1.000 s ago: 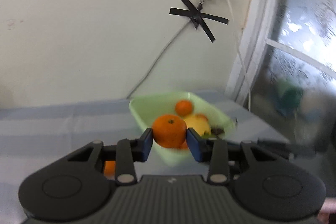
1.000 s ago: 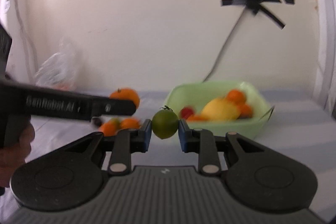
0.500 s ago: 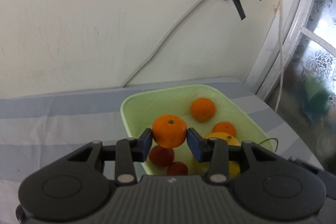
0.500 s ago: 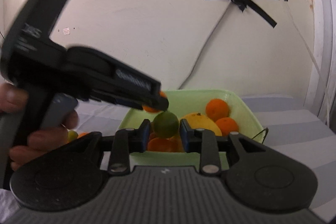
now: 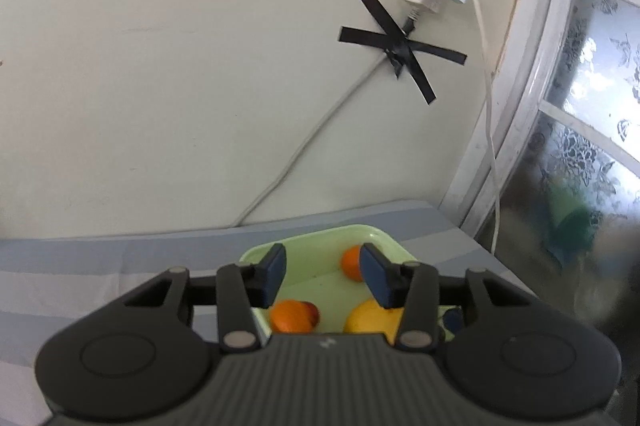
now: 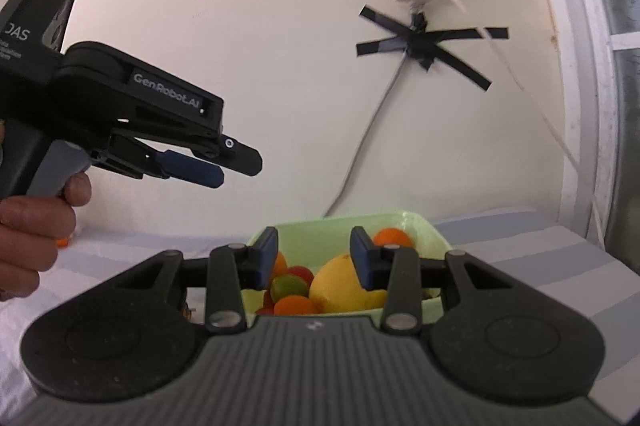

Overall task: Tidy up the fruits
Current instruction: 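Carry the tangerine and green tomato into the green bin and open both tools, then grasp a dark plum with the left tool while the right tool grasps an orange tomato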

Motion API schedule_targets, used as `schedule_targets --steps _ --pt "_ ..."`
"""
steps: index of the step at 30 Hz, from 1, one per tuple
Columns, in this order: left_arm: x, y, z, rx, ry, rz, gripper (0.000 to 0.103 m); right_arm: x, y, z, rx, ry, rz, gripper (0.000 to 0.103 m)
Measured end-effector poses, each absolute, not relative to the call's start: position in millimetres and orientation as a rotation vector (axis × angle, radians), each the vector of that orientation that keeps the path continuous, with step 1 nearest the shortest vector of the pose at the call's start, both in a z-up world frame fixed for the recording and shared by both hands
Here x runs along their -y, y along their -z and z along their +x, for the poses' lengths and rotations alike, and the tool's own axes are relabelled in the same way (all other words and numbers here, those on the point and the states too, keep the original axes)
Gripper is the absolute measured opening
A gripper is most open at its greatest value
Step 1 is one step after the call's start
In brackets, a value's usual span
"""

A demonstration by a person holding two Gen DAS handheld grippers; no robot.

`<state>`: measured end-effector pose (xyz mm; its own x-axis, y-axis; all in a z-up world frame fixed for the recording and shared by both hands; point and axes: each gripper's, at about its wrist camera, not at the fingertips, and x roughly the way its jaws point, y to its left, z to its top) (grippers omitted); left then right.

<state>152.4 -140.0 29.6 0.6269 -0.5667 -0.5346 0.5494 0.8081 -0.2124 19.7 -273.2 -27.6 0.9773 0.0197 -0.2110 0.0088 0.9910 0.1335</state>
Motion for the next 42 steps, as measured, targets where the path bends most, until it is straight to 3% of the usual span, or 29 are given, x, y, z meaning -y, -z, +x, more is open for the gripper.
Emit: schedule_targets --steps 5,9,14,19,29,38,41,42 --pt "122 -30 142 -0.623 0.631 -0.094 0.042 279 25 11 -0.169 0.022 0.131 0.042" --pt "75 -34 121 -0.561 0.560 -0.118 0.050 281 26 14 -0.186 -0.002 0.143 0.042" --pt "3 -17 93 -0.521 0.364 -0.099 0.049 270 26 10 -0.185 -0.060 0.109 0.042" --pt "-44 15 76 -0.596 0.280 -0.140 0.047 251 27 6 -0.209 -0.145 0.075 0.042" --pt "-28 42 76 -0.629 0.362 -0.055 0.046 200 36 25 -0.425 -0.353 0.052 0.041" --pt "-26 55 146 -0.748 0.437 -0.094 0.046 147 47 57 -0.590 -0.410 0.020 0.043" --pt "-17 64 151 -0.766 0.462 -0.082 0.039 143 53 70 -0.638 -0.380 0.026 0.043" --pt "-16 66 151 -0.770 0.474 -0.087 0.032 144 55 73 -0.650 -0.376 0.040 0.043"
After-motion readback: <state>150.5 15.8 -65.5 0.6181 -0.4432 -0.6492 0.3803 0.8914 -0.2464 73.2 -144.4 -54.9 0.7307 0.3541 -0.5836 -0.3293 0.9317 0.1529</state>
